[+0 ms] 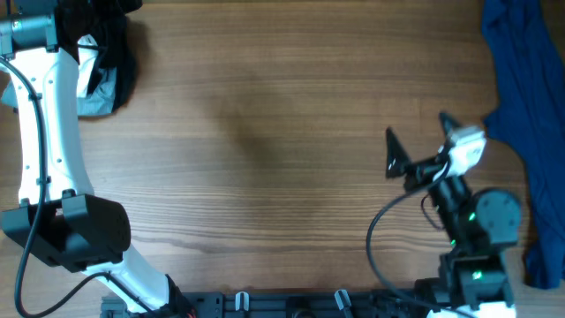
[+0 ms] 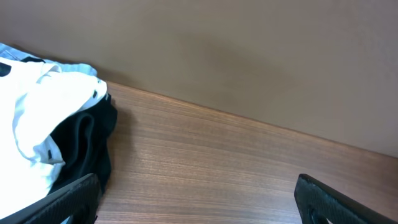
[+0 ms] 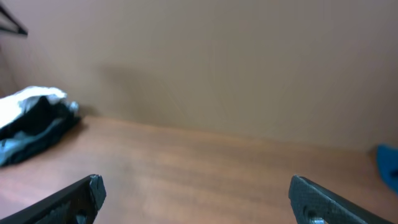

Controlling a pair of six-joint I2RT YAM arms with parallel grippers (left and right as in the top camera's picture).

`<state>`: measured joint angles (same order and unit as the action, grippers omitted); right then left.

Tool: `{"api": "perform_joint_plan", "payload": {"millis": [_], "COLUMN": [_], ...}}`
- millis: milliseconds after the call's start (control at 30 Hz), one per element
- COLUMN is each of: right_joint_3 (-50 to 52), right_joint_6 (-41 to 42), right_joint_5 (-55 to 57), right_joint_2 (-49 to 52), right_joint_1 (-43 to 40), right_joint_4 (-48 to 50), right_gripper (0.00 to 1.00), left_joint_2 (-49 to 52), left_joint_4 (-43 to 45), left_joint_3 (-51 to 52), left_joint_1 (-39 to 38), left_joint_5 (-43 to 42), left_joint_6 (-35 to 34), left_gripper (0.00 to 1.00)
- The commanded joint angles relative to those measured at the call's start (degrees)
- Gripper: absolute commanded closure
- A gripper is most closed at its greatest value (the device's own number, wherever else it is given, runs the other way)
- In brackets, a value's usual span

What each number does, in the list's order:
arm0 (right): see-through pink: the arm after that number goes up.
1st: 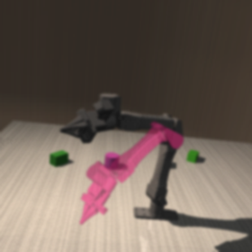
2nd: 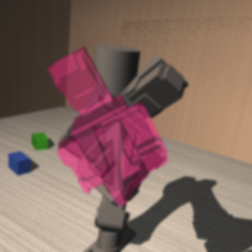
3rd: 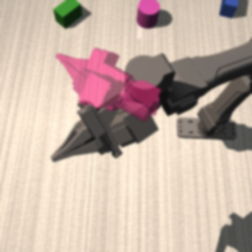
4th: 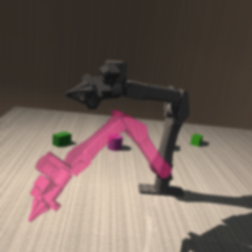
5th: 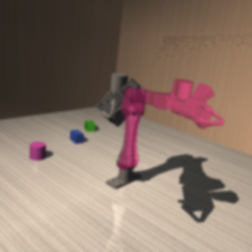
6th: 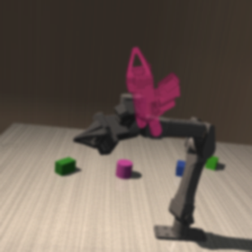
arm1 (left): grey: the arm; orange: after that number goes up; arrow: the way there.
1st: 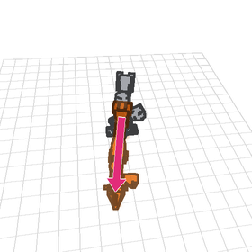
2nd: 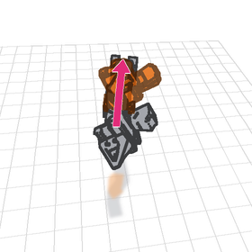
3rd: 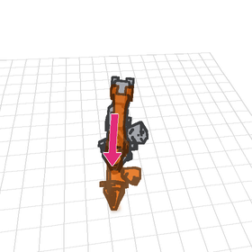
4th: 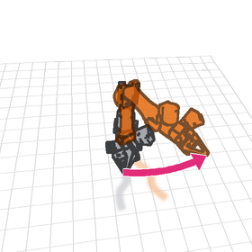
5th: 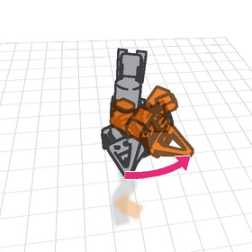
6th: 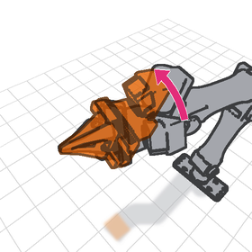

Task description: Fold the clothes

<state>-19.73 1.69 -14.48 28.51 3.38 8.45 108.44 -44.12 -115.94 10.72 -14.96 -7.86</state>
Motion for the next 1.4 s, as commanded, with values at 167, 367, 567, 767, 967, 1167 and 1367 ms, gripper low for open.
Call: {"api": "perform_joint_plan", "payload": {"millis": [167, 367, 567, 767, 967, 1167, 1367], "right_joint_3": [18.64, 19.45, 19.45, 19.43, 19.43, 19.43, 19.43], "right_joint_6": [0.44, 0.46, 0.44, 0.37, 0.39, 0.39, 0.39], "right_joint_5": [1.57, 1.53, 1.55, 1.57, 1.57, 1.57, 1.57], "right_joint_2": [-23.32, -28.37, -28.37, -28.24, -28.24, -28.24, -28.24], "right_joint_1": [0.74, 0.74, 0.74, 0.74, 0.74, 0.74, 0.74], "right_joint_4": [1.84, -5.42, -7.41, -7.43, -7.43, -7.43, -7.43], "right_gripper": [0.00, 0.00, 0.00, 0.00, 0.00, 0.00, 0.00], "left_joint_2": [0.46, 0.46, 0.46, 0.46, 0.46, 0.46, -1.27], "left_joint_4": [0.09, 0.09, 0.09, 0.09, 0.09, 0.09, 0.07], "left_joint_3": [0.00, 0.00, 0.00, 0.00, 0.00, 0.00, 0.00], "left_joint_1": [0.15, 0.15, 0.15, 0.15, 0.15, 0.15, -0.35], "left_joint_5": [-0.83, -0.85, -0.83, -0.85, -0.83, -0.83, -0.83], "left_joint_6": [-0.50, -0.50, -0.50, -0.50, -0.50, -0.50, -0.50], "left_gripper": [0.00, 0.00, 0.00, 0.00, 0.00, 0.00, 0.00]}}
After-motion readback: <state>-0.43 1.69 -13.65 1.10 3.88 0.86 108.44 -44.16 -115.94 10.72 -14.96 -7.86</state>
